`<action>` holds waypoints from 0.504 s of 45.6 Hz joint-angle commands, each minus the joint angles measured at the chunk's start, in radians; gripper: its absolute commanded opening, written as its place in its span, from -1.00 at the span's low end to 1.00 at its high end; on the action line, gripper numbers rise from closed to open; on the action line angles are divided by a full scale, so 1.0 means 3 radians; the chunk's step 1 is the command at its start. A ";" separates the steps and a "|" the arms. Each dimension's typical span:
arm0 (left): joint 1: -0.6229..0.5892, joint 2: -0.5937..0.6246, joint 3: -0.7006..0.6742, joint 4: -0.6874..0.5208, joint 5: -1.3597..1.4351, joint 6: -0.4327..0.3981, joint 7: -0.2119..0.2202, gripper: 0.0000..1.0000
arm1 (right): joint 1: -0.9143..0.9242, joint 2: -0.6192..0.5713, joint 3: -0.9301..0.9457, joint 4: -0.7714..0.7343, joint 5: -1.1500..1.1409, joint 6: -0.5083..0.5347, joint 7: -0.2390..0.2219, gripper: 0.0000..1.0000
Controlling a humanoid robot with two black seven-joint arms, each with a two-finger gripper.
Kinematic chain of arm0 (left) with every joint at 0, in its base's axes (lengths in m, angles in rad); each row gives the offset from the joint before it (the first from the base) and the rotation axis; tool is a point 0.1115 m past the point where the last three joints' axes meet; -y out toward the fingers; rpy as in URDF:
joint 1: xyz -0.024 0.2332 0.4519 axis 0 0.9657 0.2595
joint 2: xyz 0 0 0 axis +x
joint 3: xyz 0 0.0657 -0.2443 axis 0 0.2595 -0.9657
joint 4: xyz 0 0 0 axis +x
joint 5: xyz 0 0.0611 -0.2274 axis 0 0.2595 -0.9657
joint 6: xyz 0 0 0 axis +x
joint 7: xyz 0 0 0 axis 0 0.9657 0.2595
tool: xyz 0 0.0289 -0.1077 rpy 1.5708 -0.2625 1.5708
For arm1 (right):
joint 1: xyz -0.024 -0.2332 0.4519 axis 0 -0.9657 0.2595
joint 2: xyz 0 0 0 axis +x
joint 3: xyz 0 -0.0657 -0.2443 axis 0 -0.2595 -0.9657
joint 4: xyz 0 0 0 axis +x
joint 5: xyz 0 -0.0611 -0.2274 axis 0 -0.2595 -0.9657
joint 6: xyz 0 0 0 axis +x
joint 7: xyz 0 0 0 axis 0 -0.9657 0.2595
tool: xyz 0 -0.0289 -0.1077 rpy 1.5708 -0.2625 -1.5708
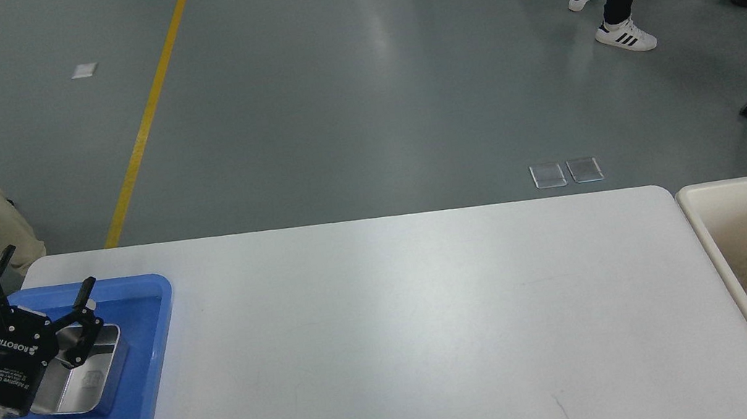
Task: Tidy desktop
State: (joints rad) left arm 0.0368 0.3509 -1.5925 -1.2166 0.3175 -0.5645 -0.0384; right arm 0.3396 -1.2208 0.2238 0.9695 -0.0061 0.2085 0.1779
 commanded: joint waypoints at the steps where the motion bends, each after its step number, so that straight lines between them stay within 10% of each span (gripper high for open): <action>1: 0.0000 -0.0009 0.0006 0.0000 0.0000 0.0005 0.0000 0.95 | -0.0048 0.0158 0.0000 -0.0199 0.0082 0.0006 0.0000 -1.00; 23: 0.0046 -0.0014 0.0006 0.0000 0.0005 0.0005 0.0000 0.95 | -0.0073 0.0613 0.0006 -0.0833 0.0082 0.0006 0.0000 -1.00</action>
State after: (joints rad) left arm 0.0502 0.3467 -1.5907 -1.2166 0.3175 -0.5632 -0.0383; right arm 0.3192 -1.0798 0.2256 0.7910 0.0184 0.2102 0.1779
